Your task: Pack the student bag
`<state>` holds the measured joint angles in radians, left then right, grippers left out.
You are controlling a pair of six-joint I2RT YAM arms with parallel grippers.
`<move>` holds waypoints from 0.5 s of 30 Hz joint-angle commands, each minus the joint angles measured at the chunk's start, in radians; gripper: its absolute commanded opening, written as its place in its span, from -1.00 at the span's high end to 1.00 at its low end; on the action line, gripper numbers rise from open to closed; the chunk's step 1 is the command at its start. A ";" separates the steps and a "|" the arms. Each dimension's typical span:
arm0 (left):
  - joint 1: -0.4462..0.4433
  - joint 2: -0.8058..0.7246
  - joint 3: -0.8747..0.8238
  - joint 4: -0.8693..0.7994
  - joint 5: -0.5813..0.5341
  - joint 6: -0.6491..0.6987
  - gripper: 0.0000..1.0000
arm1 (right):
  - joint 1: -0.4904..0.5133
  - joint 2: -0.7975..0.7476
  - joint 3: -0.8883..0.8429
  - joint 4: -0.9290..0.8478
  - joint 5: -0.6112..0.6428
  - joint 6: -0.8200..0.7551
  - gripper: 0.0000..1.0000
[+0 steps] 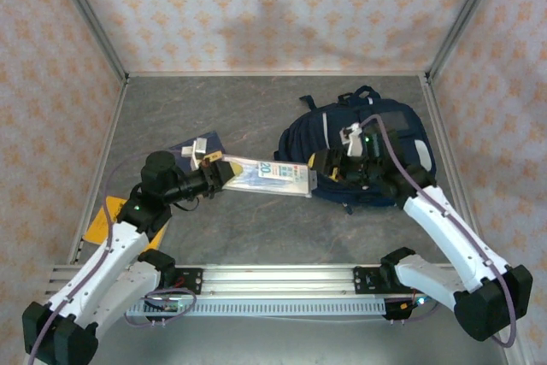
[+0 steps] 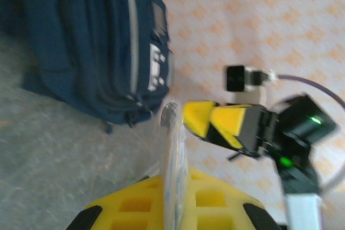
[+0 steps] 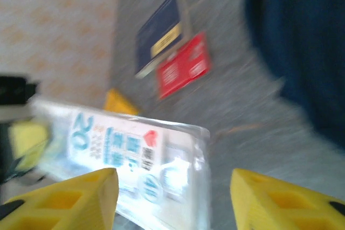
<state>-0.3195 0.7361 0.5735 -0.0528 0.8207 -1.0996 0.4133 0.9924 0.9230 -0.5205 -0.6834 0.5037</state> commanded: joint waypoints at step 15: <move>0.019 -0.118 0.172 -0.468 -0.533 0.182 1.00 | 0.091 0.574 0.438 -0.341 0.699 -0.346 -0.45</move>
<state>-0.3073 0.6235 0.7322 -0.4824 0.3492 -0.9501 0.4828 1.5269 1.2919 -0.8276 -0.0547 0.2092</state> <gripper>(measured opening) 0.075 0.724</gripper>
